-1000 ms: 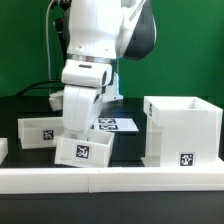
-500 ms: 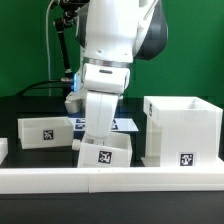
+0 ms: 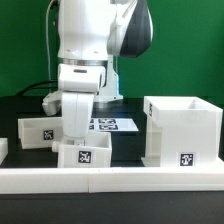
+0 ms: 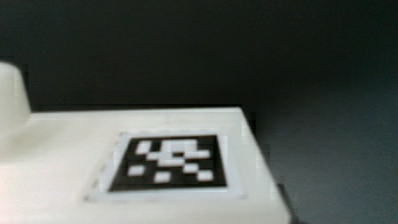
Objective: Assemble drawer
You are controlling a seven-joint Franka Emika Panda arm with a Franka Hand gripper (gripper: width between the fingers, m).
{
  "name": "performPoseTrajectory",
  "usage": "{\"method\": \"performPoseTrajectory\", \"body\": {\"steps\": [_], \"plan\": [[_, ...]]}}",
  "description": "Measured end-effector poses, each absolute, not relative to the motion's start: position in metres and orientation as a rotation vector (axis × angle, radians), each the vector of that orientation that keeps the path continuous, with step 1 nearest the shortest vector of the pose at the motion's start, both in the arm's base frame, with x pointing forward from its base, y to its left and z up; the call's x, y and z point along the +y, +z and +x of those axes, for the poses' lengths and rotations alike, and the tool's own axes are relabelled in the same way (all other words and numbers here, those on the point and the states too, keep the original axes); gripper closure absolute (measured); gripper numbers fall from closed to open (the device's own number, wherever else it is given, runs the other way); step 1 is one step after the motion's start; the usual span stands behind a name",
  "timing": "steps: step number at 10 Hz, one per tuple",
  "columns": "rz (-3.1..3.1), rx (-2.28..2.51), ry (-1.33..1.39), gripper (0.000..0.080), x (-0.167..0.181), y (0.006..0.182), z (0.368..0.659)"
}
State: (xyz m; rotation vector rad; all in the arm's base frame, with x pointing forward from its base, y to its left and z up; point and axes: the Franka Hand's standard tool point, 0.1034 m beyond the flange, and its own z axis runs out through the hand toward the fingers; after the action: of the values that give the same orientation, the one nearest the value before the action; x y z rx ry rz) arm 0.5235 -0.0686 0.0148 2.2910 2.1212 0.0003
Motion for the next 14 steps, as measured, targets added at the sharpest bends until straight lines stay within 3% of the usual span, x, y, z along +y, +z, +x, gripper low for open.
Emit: {"method": "performPoseTrajectory", "body": {"steps": [5,10,14], "plan": [[2.174,2.206,0.013,0.0758,-0.028,0.015,0.546],[2.190,2.186,0.024,0.0758,-0.032,0.010,0.541],[2.235,2.163,0.002,0.0758,-0.009,0.011,0.545]]}}
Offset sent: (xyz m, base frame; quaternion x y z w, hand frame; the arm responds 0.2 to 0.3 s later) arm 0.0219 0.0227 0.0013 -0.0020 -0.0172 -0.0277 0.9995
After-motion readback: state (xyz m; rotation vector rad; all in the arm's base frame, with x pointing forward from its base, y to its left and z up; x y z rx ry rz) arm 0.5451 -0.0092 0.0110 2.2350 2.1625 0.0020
